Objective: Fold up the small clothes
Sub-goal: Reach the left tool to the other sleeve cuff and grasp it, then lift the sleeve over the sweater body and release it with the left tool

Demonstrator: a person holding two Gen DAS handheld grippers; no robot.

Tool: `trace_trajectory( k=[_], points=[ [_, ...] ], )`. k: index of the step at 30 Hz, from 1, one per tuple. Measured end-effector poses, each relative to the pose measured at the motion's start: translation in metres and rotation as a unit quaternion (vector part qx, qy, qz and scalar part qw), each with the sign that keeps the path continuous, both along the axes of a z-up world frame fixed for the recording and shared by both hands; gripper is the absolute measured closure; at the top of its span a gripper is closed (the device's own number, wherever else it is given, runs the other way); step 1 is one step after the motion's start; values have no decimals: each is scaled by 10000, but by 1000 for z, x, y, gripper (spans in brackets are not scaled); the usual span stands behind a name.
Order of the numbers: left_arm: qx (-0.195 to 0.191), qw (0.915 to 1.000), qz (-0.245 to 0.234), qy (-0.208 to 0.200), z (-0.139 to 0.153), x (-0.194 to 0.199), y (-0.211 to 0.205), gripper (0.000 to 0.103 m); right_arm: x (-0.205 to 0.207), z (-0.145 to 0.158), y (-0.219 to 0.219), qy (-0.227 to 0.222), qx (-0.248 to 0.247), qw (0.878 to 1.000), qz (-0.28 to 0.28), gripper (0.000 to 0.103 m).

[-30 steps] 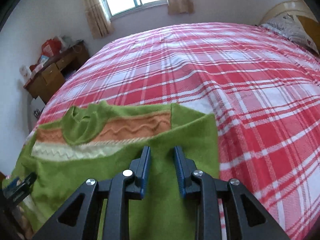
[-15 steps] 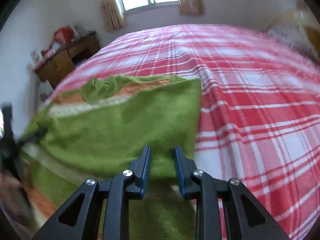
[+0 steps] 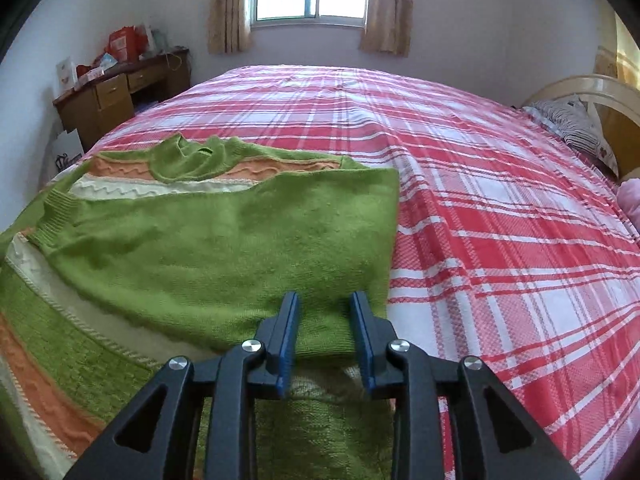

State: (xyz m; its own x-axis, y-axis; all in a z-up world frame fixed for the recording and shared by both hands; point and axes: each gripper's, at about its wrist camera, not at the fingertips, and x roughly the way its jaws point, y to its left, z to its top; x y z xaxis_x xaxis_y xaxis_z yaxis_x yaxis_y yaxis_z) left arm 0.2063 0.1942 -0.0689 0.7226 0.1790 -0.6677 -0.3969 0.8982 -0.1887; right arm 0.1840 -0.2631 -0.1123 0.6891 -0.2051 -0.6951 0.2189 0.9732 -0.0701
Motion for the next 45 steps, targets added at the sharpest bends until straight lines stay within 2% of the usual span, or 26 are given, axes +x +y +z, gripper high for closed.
trace_trajectory(
  k=[2,6,11,15,16,17,19,21,22,23,28,33,36,38,40,42,45],
  points=[
    [-67,9989,466,-55,4,2,37,0,1,-1,3,11,-63,10000,-9,75],
    [-308,9902,1356,89,-2,18,109,1,0,-1,5,11,-97,9999,-22,75],
    [-727,9811,1775,260,-22,36,156,15,1,-1,5,14,-103,9999,-22,75],
    [-920,9783,1849,182,-34,45,164,27,1,-1,6,15,-118,9999,-35,75],
    [-971,9784,1819,165,-38,46,165,34,1,-1,6,15,-121,9999,-37,75],
    [-996,9783,1808,171,-39,48,166,46,1,-1,6,15,-124,9999,-37,75],
    [-912,9795,1778,268,-44,49,165,61,1,-2,6,15,-130,9999,-39,75],
    [-788,9807,1770,251,-44,50,163,67,1,-2,6,16,-139,9999,-42,75],
    [-797,9811,1750,206,-43,50,163,76,0,-2,6,15,-139,9999,-42,75],
    [-741,9820,1732,162,-40,50,162,90,0,-1,6,14,-137,9999,-42,75],
    [-362,9867,1582,-13,-24,50,152,97,0,-1,6,12,-130,9999,-40,75],
    [134,9921,1112,-557,17,48,109,97,0,-1,6,12,-135,9999,-41,74],
    [579,9926,526,-929,44,48,59,97,0,-1,6,11,-132,9999,-41,75],
    [870,9902,135,-1085,55,47,23,97,0,-1,6,7,-129,9999,-40,74],
    [958,9868,-440,-1230,62,45,-22,97,0,-1,6,7,-124,9999,-41,74],
    [1027,9815,-951,-1304,63,41,-62,97,0,-1,6,3,-113,9999,-38,74],
    [1152,9690,-1770,-1281,55,33,-125,97,0,-1,6,4,-118,9999,-40,74]
  ],
)
